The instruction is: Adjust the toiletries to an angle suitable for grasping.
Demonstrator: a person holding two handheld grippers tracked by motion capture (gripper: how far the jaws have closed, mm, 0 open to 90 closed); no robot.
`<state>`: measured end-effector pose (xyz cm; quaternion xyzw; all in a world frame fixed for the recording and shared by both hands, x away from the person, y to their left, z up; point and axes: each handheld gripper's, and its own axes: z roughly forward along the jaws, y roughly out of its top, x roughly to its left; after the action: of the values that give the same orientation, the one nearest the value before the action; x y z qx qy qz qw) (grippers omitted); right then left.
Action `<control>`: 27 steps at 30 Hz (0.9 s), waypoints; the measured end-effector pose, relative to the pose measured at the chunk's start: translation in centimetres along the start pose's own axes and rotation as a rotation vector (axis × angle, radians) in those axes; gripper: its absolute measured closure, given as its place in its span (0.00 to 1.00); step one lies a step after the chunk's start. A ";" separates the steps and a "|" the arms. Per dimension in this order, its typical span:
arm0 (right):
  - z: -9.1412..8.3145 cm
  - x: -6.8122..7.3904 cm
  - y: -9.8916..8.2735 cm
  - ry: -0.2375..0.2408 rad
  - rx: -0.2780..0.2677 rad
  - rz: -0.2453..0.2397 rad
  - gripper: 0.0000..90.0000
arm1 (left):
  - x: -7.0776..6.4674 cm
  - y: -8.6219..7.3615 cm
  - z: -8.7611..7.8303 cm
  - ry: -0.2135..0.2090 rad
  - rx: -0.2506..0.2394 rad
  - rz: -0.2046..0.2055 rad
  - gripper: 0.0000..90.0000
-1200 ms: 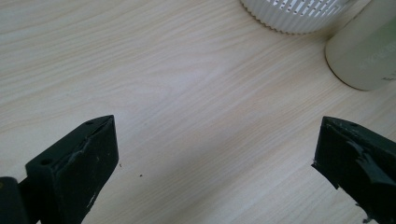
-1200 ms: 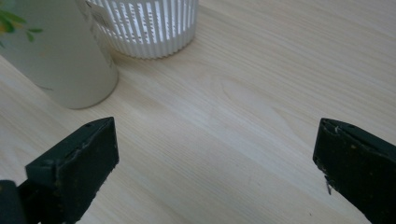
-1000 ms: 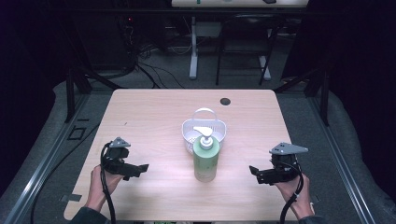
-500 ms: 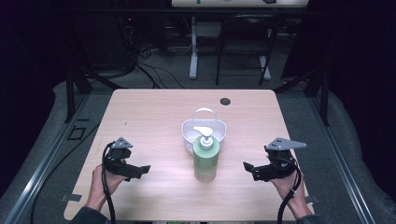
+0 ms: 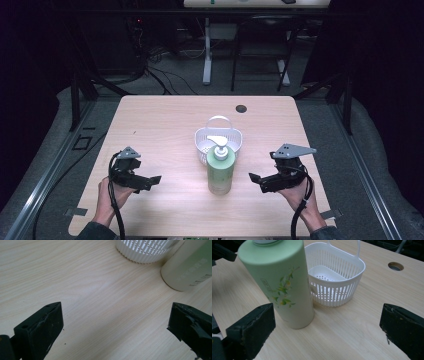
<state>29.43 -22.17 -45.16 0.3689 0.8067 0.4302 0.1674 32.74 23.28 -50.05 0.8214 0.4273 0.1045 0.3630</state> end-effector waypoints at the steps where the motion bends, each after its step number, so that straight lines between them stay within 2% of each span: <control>1: 0.0 0.1 0.2 0.003 -0.005 -0.003 0.00 | 0.0 0.0 0.0 0.001 -0.003 0.003 0.00; 12: 0.6 0.6 1.6 0.026 -0.036 -0.021 0.00 | -0.1 0.0 0.1 0.002 0.007 0.023 0.00; 15: 0.8 0.8 1.9 0.054 -0.047 -0.022 0.00 | -0.2 -0.1 0.3 0.004 0.012 0.027 0.00; 18: 1.0 0.8 2.2 0.085 -0.062 -0.004 0.00 | -0.3 -0.1 0.4 0.004 0.006 0.030 0.00; 27: 1.3 1.5 3.1 0.095 -0.085 -0.027 0.00 | -0.3 -0.1 0.3 0.001 0.009 0.032 0.00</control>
<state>30.60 -19.16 -43.29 0.3299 0.7996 0.4788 0.1503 32.65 22.98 -50.27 0.8297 0.4147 0.1087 0.3576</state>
